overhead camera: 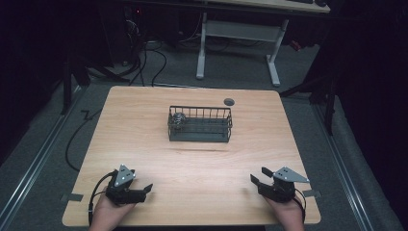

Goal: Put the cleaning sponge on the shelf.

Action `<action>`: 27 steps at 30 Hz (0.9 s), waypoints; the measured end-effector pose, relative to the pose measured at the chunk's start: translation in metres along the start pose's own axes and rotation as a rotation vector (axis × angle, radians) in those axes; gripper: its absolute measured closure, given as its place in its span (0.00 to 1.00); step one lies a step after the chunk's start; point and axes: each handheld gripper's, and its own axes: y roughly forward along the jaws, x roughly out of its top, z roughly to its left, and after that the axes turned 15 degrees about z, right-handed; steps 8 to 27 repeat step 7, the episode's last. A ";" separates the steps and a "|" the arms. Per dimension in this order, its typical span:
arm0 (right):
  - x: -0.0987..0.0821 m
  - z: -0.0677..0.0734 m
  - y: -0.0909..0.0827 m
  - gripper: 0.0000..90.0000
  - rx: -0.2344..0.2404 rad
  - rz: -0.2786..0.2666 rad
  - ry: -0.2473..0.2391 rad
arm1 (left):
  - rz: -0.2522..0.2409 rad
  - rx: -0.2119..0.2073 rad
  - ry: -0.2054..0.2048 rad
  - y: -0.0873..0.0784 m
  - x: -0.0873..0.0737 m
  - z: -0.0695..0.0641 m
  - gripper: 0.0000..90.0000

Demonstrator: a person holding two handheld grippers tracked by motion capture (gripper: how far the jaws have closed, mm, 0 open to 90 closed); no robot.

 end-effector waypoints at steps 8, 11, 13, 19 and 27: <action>-0.001 0.000 0.003 0.47 -0.012 0.015 0.021 | -0.016 -0.063 -0.048 0.004 0.001 0.009 0.17; -0.001 0.000 0.003 0.47 -0.012 0.015 0.021 | -0.016 -0.063 -0.048 0.004 0.001 0.009 0.17; -0.001 0.000 0.003 0.47 -0.012 0.015 0.021 | -0.016 -0.063 -0.048 0.004 0.001 0.009 0.17; -0.001 0.000 0.003 0.47 -0.012 0.015 0.021 | -0.016 -0.063 -0.048 0.004 0.001 0.009 0.17; -0.001 0.000 0.003 0.47 -0.012 0.015 0.021 | -0.016 -0.063 -0.048 0.004 0.001 0.009 0.17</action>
